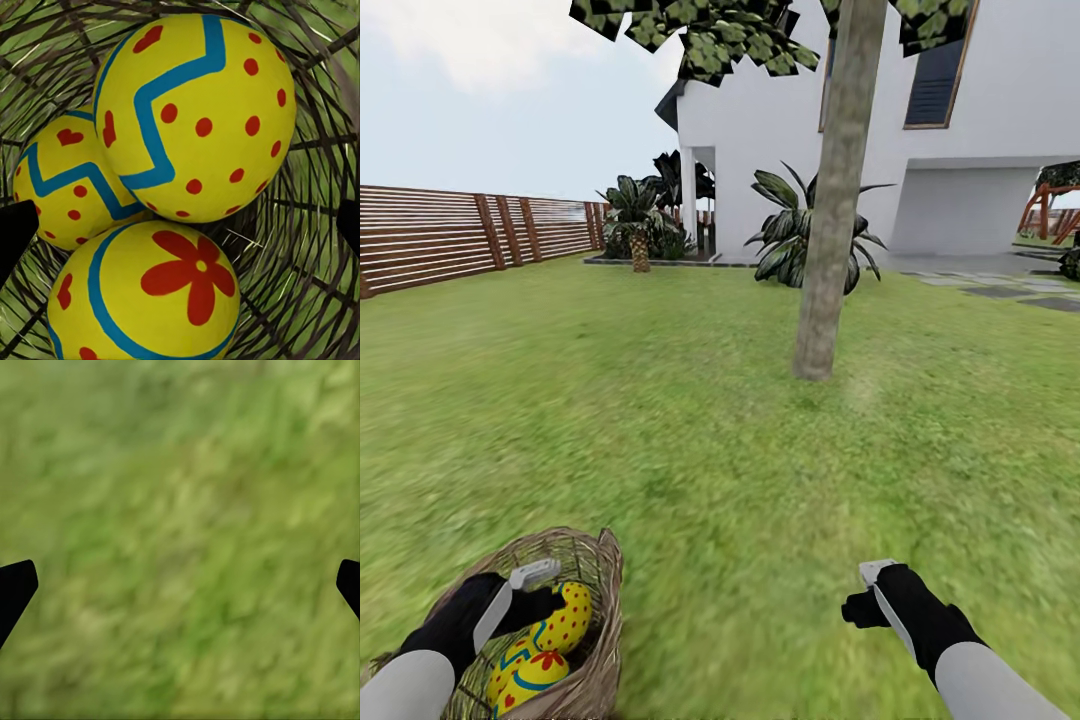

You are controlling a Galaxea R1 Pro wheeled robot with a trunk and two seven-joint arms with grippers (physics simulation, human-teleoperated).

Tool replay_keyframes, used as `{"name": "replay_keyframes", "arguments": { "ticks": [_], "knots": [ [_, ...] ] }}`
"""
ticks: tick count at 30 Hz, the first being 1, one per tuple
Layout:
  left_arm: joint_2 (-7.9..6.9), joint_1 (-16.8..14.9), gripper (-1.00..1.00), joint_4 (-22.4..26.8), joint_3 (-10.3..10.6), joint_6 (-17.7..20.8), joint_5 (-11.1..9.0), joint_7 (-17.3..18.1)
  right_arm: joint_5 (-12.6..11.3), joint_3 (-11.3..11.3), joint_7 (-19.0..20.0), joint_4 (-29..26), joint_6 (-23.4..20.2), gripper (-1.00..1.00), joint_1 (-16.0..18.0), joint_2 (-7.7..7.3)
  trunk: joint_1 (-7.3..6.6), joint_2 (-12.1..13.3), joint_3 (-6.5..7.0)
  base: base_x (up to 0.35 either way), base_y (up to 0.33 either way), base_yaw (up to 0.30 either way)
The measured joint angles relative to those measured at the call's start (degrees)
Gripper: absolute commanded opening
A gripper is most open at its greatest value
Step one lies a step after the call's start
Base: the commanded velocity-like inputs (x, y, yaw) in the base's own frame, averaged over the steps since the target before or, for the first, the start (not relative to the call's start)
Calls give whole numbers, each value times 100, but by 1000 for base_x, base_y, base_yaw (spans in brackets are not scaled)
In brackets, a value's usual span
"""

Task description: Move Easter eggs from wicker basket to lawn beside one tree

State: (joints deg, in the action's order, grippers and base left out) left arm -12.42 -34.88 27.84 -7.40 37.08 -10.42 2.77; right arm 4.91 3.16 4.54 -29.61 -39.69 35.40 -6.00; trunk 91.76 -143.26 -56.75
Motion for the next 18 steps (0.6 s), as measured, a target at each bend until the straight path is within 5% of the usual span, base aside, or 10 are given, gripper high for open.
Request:
{"name": "replay_keyframes", "arguments": {
  "ticks": [18],
  "knots": [
    [-9, 0, 100, 20, -6, -13, -4, 12, 7, 0, -1, 0, 6, 100, -2, 24, 0, 0, 0, 102, 22, 0]
  ]
}}
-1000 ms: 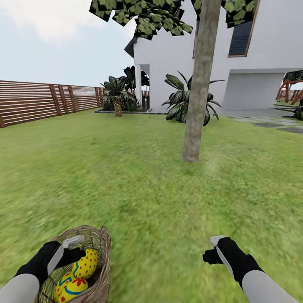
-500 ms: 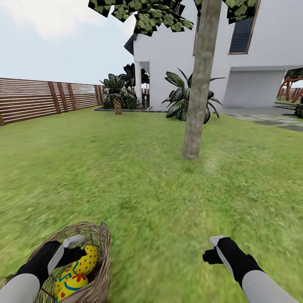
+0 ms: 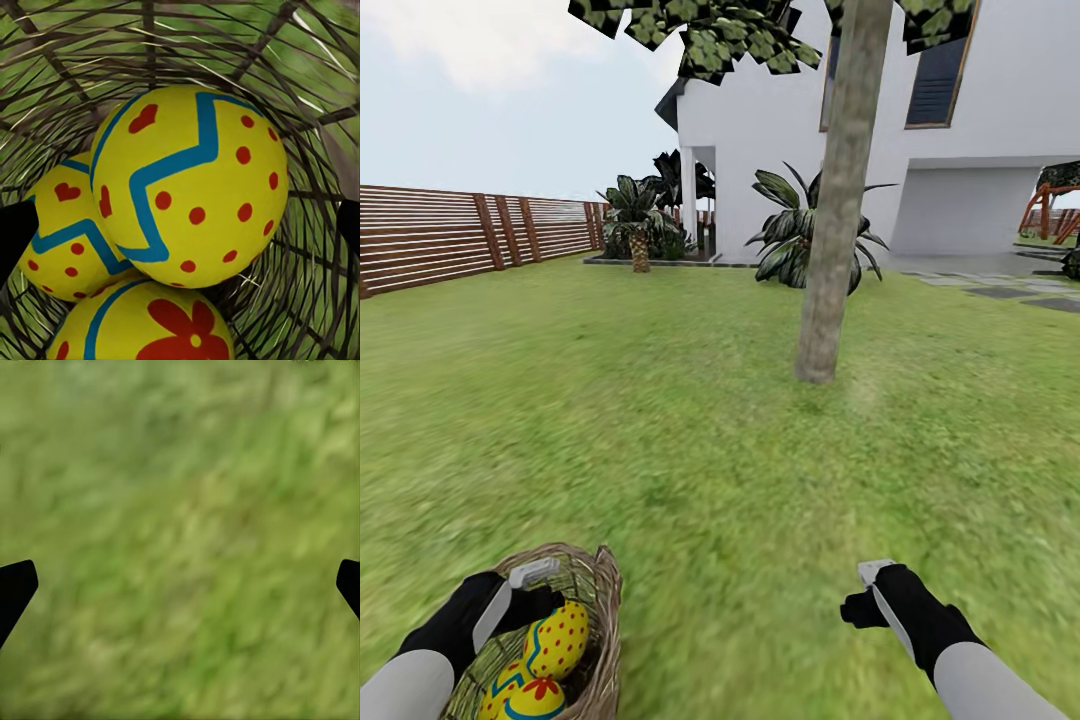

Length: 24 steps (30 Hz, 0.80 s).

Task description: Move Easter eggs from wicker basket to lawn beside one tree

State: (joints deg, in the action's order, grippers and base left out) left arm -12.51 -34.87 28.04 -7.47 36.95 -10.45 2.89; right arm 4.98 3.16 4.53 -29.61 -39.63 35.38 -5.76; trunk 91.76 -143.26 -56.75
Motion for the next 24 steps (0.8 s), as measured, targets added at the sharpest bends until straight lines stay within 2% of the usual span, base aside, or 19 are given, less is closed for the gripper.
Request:
{"name": "replay_keyframes", "arguments": {
  "ticks": [5, 24],
  "knots": [
    [8, 0, 100, 1, 0, -8, -3, 0, 8, 0, -3, 0, 2, 100, 1, 24, 0, 0, 0, 2, 0, 0],
    [9, 0, 100, -6, 1, -2, -4, 0, 22, 0, -2, 0, 3, 100, 1, 46, 49, -25, -421, 0, 0, 0]
  ]
}}
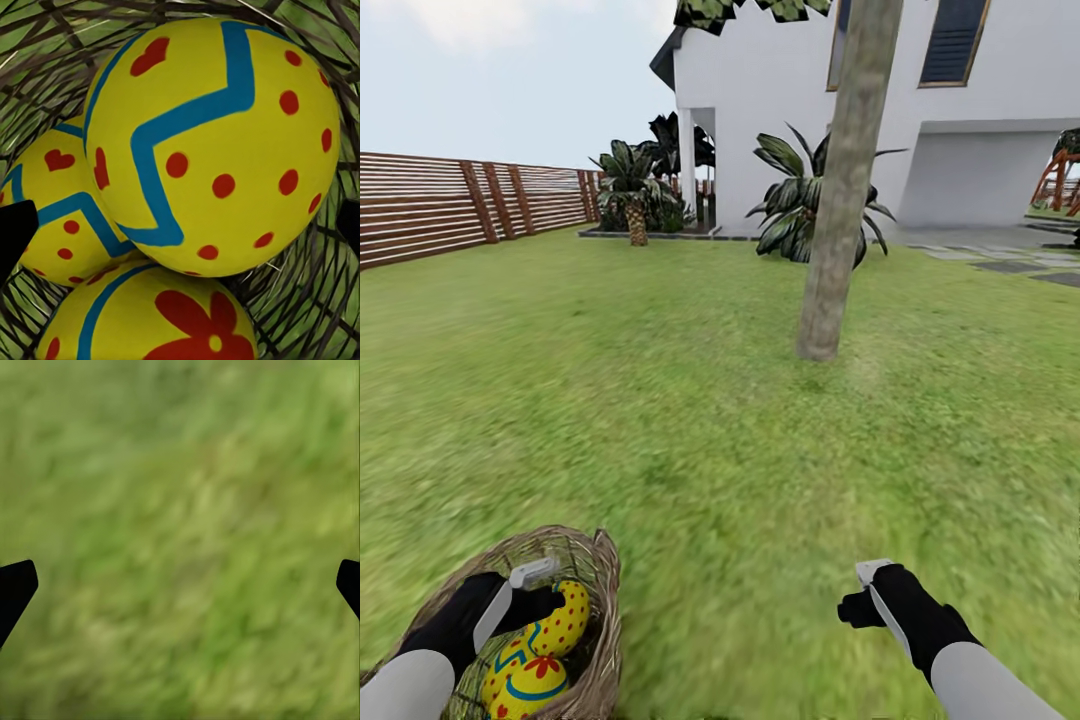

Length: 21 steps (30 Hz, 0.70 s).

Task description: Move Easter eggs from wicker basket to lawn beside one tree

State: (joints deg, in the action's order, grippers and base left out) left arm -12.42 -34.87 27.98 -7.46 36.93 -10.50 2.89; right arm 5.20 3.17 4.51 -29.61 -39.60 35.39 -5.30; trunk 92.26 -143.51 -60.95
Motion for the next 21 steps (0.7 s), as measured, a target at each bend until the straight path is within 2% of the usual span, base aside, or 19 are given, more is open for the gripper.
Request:
{"name": "replay_keyframes", "arguments": {
  "ticks": [4, 15, 21],
  "knots": [
    [0, 0, 100, 6, 0, -4, -4, 0, 2, 0, 1, 0, 0, 100, 1, -1, 10, -5, -89, 0, 0, 0],
    [12, 0, 100, 16, 0, -15, -6, 0, 3, 0, 0, 0, 0, 100, 1, -4, 10, -6, -89, 1, 0, 0],
    [76, 0, 100, 15, 0, -17, -6, 0, 3, 0, 1, 0, 0, 100, 1, 0, 9, -6, -89, 159, 0, 0]
  ]
}}
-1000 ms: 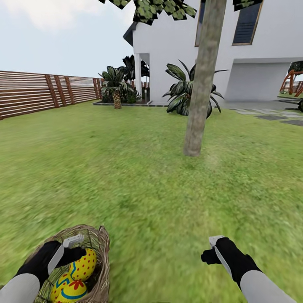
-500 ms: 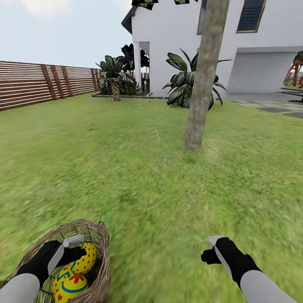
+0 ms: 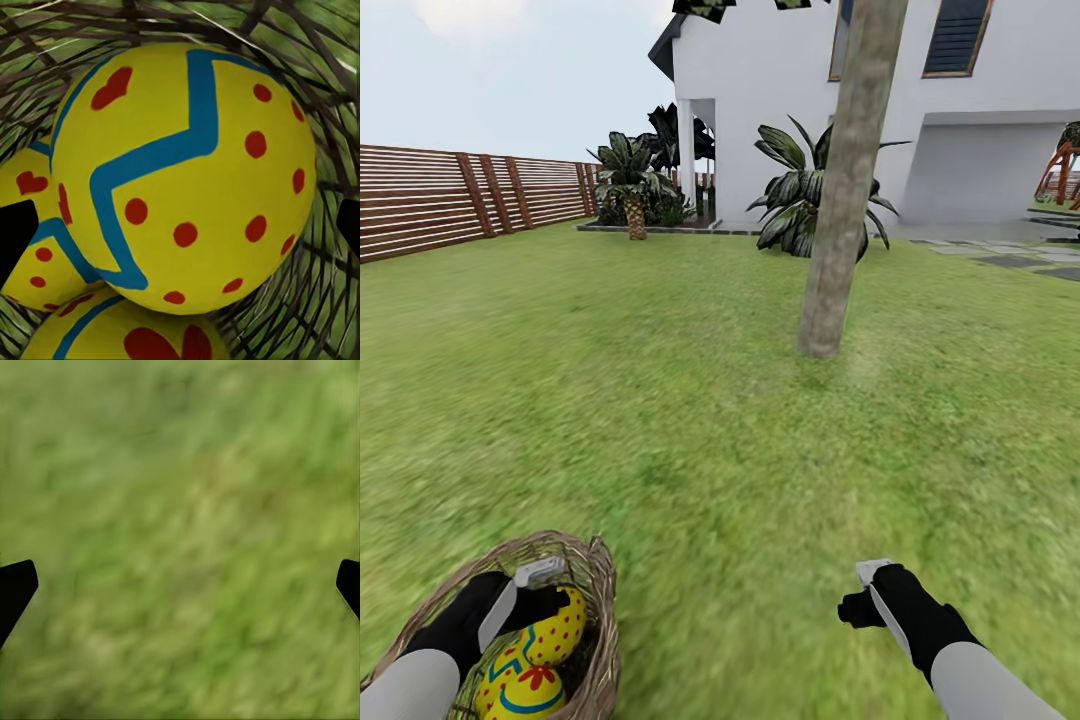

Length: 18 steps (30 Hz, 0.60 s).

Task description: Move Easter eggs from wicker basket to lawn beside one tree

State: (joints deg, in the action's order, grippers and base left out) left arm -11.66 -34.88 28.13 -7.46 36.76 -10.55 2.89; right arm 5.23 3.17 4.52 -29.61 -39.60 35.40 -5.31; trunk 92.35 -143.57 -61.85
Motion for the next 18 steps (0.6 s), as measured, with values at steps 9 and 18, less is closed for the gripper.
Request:
{"name": "replay_keyframes", "arguments": {
  "ticks": [9, 18],
  "knots": [
    [17, 0, 100, -5, 0, 0, 1, 0, -1, 7, -3, 5, 0, 100, -3, 20, 1, 0, 0, 11, 0, 0],
    [21, 0, 100, -8, 0, 0, 3, 0, 8, 17, -15, 10, 0, 100, -2, 79, 0, 0, 0, 177, 41, 0]
  ]
}}
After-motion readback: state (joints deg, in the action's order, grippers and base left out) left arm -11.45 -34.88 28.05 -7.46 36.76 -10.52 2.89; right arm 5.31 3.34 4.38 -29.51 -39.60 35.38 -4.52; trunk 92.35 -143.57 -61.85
